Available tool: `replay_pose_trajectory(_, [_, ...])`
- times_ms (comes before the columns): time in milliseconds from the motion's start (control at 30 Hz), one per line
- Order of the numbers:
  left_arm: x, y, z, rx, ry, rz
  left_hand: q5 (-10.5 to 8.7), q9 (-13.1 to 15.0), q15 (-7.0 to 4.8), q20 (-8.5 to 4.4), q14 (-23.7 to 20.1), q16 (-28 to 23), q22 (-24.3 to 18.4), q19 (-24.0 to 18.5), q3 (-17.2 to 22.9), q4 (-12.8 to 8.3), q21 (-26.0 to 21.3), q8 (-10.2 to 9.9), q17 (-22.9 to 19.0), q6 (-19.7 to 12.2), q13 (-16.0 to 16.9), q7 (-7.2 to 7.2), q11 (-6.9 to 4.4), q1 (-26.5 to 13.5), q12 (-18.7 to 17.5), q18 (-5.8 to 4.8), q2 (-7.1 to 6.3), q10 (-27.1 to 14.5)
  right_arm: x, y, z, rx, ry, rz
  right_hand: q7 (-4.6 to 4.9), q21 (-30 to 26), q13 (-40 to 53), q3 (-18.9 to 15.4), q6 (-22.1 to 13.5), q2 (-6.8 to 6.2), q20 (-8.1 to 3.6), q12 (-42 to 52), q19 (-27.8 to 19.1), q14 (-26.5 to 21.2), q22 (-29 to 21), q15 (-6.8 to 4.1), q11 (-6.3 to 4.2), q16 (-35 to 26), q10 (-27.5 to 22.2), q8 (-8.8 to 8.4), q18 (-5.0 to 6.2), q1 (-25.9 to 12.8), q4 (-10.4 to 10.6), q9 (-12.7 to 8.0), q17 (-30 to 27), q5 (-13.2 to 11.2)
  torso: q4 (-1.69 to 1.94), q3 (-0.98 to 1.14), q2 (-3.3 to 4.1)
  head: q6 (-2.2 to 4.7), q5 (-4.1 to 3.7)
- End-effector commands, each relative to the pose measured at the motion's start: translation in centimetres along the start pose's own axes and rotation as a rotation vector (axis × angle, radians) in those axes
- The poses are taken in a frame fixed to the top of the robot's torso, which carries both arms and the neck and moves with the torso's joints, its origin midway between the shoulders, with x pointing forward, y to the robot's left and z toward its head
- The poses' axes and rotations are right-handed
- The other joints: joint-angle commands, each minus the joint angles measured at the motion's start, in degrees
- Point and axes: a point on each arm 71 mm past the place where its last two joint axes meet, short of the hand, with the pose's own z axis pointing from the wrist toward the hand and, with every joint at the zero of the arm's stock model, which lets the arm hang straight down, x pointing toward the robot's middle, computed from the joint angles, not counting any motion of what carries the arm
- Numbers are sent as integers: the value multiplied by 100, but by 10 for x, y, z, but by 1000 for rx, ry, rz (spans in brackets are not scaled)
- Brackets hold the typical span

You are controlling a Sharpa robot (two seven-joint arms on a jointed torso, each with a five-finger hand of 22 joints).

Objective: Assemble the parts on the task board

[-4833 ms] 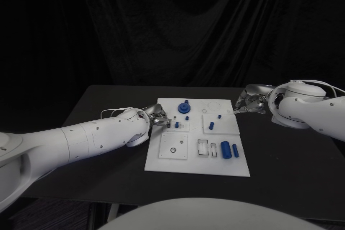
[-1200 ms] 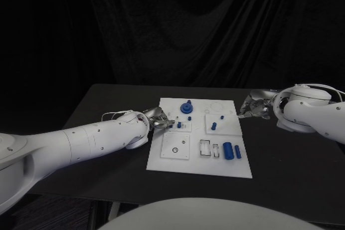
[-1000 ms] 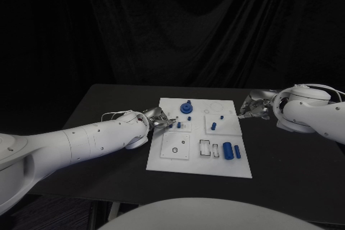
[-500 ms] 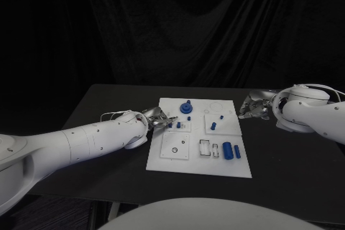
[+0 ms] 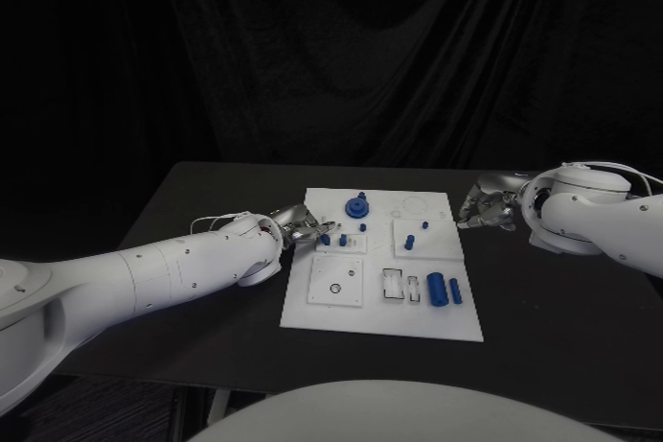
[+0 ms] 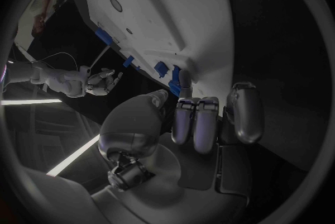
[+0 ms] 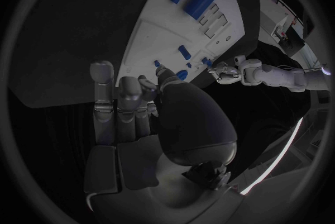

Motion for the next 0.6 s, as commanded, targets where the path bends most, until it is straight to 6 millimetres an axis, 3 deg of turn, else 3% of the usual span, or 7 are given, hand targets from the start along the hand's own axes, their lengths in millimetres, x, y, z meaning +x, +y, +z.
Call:
replay_pose_trajectory(33, [6,4,-1,-7,21,0,41,123,26,14,595,15,746,-2,-50,-6,-2,43,1509,14,1509,-35,10,42,20,0,53,610,1,-2,0,16,7,-4,12,-24,-15,40,36,7,-4,-46,-12,-37,289,-18,6,-27,-56,-35,77,65,-10,-9,-9,50,-1,0,1,-1,4])
replay_pose_trajectory(600, [9,2,-1,14,37,0,231,426,10,-1,595,15,760,-10,-94,-34,-36,175,1509,-58,1509,-58,-9,304,20,5,99,610,2,-2,0,16,9,-4,13,-50,-20,90,39,24,-5,-59,-8,-37,287,-19,4,-35,-56,-39,78,92,-26,-17,-12,133,6,0,4,-1,10])
